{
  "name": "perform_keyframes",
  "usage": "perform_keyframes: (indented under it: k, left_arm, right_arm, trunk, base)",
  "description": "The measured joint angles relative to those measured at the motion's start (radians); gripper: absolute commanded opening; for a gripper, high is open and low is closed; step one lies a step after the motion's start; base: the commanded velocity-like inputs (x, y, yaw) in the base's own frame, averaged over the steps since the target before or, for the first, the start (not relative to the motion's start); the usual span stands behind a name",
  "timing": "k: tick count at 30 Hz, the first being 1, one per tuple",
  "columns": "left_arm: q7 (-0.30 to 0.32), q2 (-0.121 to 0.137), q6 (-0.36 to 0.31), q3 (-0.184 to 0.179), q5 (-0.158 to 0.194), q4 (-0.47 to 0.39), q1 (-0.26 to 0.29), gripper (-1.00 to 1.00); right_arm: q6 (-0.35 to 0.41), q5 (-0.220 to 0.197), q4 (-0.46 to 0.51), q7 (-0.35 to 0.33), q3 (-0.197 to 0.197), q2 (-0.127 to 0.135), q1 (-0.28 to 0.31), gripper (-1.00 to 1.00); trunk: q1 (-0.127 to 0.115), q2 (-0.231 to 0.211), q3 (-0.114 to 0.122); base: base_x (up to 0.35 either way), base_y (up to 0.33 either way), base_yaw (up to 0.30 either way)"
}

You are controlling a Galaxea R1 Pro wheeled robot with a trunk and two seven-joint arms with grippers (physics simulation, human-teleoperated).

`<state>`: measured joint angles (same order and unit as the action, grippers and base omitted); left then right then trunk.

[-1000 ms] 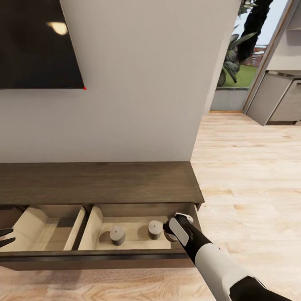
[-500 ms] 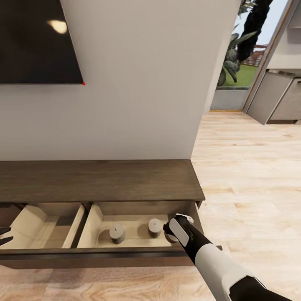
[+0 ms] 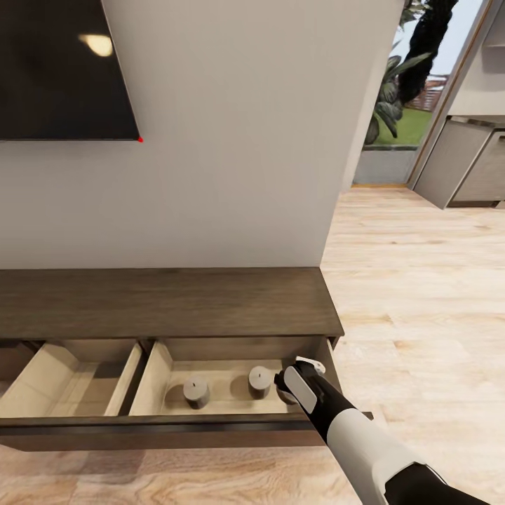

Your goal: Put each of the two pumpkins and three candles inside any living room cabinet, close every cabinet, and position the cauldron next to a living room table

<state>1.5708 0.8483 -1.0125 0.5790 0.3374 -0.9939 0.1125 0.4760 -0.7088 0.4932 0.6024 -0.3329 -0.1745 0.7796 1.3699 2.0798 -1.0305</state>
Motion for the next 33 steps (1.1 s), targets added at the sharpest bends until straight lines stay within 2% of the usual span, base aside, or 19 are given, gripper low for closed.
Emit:
perform_keyframes:
  k: [33]
  left_arm:
    - [0.0,0.0,0.0,0.001,-0.001,0.0,0.0,1.0]
  right_arm:
    - [-0.004,-0.004,0.008,0.0,0.002,0.0,0.0,-1.0]
  trunk:
    - [0.0,0.0,0.0]
  base:
    - [0.007,0.0,0.0]
